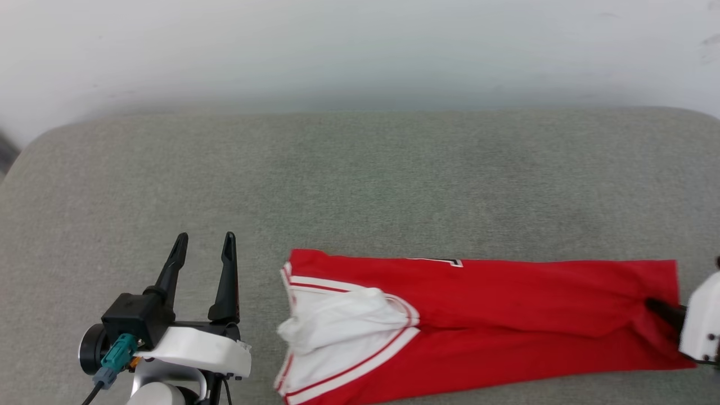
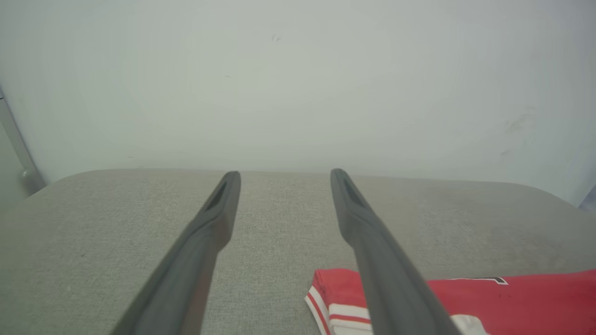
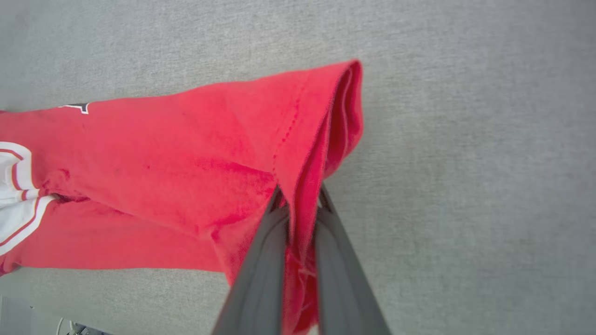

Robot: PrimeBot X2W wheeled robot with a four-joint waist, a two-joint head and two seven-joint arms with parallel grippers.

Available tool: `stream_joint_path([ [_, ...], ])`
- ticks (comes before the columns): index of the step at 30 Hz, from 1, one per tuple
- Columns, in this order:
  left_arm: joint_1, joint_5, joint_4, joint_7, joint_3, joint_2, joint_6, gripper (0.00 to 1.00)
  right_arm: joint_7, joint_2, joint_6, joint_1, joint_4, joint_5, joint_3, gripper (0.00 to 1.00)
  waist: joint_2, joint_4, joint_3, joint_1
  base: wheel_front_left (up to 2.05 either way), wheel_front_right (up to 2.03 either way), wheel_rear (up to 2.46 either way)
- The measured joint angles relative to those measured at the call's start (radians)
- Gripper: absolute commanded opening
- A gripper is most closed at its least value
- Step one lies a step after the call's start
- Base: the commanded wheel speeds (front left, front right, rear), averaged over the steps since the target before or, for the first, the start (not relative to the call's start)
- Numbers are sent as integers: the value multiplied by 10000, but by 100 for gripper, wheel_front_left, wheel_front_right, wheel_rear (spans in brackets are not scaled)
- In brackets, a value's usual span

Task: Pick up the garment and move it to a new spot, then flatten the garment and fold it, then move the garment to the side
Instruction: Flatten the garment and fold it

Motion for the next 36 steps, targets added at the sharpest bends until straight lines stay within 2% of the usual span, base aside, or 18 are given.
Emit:
stream_joint_path([
  [6, 151, -25, 19, 0, 25, -12, 27, 100, 311, -408, -2, 58, 336, -136, -1189, 0, 0, -401, -192, 0, 0, 0, 0],
  [10, 160, -54, 105, 0, 46, -12, 15, 100, 1055, -82, -2, -40, 543, 146, -1781, 0, 0, -545, -259, 0, 0, 0, 0],
  [20, 188, -90, 244, 31, -90, -52, -63, 100, 4100, 3361, -4, -240, 4, 3743, -2830, 0, 0, -471, -370, 0, 0, 0, 0],
  [22, 152, -88, 268, 44, -132, -50, -90, 100, 4435, 3758, -4, -305, -56, 4105, -2882, 0, 0, -383, -338, 0, 0, 0, 0],
  [26, -83, -48, 274, 128, -261, -107, -151, 100, 4671, 4082, -4, -475, -59, 4585, -2564, 0, 0, -122, -245, 0, 0, 0, 0],
  [29, -200, -27, 318, 150, -370, -134, -217, 100, 4418, 4157, -4, -655, 48, 4842, -1919, 0, 0, 93, -153, 0, 0, 0, 0],
  [34, -514, -19, 424, 222, -502, -224, -324, 100, 3262, 4188, -4, -991, 573, 5609, -86, 0, 0, 470, 43, 0, 0, 0, 0],
  [36, -621, -15, 479, 221, -523, -249, -337, 100, 2719, 4197, -4, -1134, 861, 5515, 617, 0, 0, 605, 131, 0, 0, 0, 0],
])
